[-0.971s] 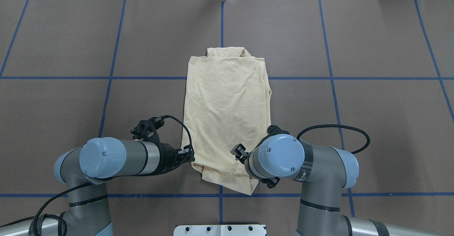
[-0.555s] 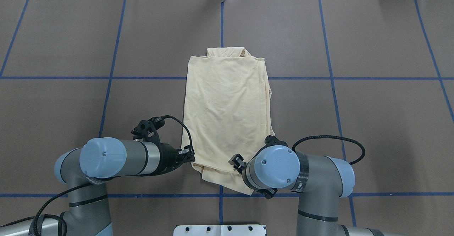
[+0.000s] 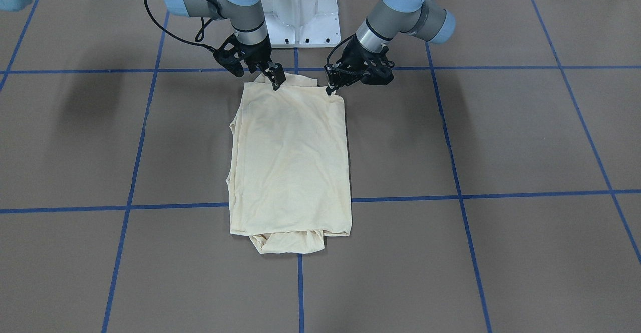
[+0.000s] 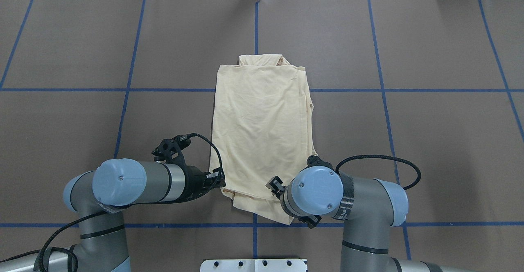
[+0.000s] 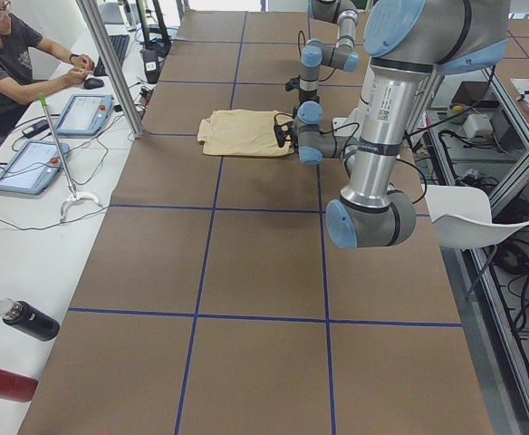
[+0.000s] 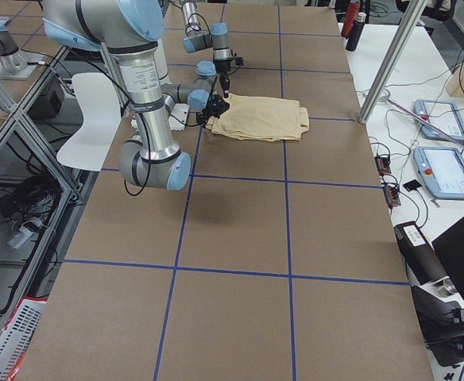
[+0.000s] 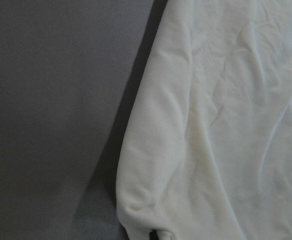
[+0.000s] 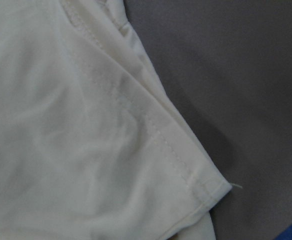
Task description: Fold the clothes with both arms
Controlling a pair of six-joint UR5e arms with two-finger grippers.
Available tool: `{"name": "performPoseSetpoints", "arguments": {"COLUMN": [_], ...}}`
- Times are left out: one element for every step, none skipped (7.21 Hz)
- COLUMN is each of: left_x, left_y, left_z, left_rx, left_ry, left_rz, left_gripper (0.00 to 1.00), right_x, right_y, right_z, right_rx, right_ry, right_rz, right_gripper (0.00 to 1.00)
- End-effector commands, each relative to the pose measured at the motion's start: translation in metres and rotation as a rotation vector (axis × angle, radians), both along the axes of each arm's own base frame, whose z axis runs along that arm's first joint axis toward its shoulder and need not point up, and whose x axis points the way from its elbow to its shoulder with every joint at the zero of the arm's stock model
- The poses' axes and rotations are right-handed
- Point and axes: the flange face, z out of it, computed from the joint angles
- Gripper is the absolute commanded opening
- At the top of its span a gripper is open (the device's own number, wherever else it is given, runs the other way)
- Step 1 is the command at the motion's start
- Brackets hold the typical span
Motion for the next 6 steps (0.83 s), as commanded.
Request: {"name": "performPoseSetpoints", "arguments": {"left_x": [-0.0003, -0.0002, -0.0001, 0.0003, 0.0001, 0.0000], "left_y": [0.0003, 0.0001, 0.0003, 0.0009, 0.0002, 0.0000], "left_z": [0.0005, -0.0004, -0.0004, -0.0004, -0.0014, -0.0014], "left_rx": [0.000, 0.001, 0.000, 0.001, 0.001, 0.001], "left_ry": [-0.001, 0.001, 0.001, 0.001, 0.002, 0.002], "left_rz": [0.000, -0.001, 0.000, 0.000, 0.000, -0.001], "left_gripper": [0.00, 0.00, 0.00, 0.00, 0.00, 0.00], "right_x": [0.0010, -0.0005, -0.0024, -0.0024, -0.0030, -0.0032], "right_y": [-0.0035, -0.0030, -0.0036, -0.0036, -0.0038, -0.0038], "right_z": [0.0001, 0.0021, 0.0029, 0.0029, 0.0026, 0.0016], "right_rx": [0.001, 0.002, 0.003, 0.004, 0.005, 0.005], "right_ry": [0.002, 0.006, 0.010, 0.010, 0.010, 0.008], "right_rz": [0.006, 0.005, 0.005, 0.004, 0.003, 0.004], "right_gripper": [0.98, 0.94, 0.82, 0.79, 0.76, 0.64]}}
